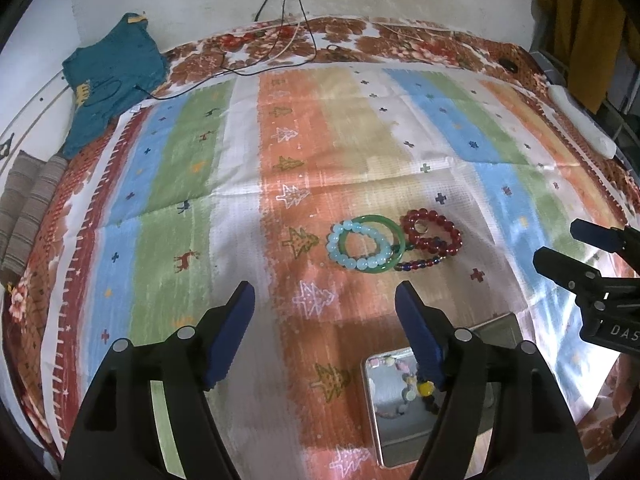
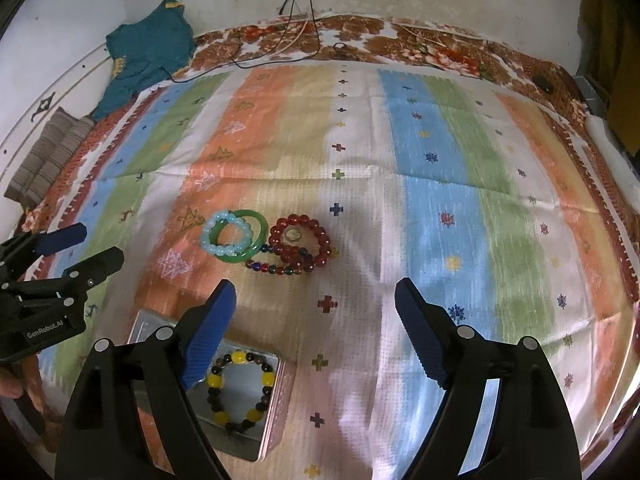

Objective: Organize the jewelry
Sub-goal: 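Move both open tools back to the remaining bracelets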

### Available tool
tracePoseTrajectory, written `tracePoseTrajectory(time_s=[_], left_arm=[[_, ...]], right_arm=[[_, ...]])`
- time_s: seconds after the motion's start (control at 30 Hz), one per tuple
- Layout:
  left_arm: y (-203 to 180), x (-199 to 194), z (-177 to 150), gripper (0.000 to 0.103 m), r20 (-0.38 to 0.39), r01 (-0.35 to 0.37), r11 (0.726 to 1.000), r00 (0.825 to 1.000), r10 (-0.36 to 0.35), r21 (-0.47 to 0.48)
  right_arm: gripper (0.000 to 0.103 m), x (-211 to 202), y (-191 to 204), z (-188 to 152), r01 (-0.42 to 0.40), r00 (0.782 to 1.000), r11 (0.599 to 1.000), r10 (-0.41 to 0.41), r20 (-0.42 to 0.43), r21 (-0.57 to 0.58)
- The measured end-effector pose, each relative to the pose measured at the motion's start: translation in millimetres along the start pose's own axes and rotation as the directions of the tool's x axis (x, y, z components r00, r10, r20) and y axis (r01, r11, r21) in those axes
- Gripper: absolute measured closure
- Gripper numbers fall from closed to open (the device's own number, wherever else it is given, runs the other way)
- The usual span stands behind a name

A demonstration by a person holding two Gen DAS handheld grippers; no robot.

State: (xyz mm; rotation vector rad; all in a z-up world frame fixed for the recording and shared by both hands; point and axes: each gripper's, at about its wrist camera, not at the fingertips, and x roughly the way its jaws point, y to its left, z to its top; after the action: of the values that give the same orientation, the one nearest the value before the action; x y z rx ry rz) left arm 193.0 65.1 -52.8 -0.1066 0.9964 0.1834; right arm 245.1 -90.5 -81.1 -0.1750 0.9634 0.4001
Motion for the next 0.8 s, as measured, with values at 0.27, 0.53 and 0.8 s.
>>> tracePoseTrajectory(time_s=[0.27, 0.53, 0.8], left_arm=[[1.2, 22.7, 9.9, 0.028, -0.03, -0.007, 1.0, 1.0, 0.007, 0.005], [4.2, 46.5, 15.8, 0.028, -0.054, -0.018, 1.0, 0.998, 0.019, 0.012], [9.9, 68.3, 20.4, 0.028, -0.087, -0.005, 1.0, 0.996, 0.005, -0.006]], right_arm=[[0.021, 16.1, -10.7, 11.8, 0.003, 1.0, 1.0, -0.002, -0.024, 0.021], [0.021, 42.4, -13.4, 18.6, 0.029, 0.996, 1.0, -0.029, -0.079, 0.005], [0.021, 63.5, -16.1, 24.0, 0.033, 0.994, 0.999, -0.033, -0.107, 0.001]])
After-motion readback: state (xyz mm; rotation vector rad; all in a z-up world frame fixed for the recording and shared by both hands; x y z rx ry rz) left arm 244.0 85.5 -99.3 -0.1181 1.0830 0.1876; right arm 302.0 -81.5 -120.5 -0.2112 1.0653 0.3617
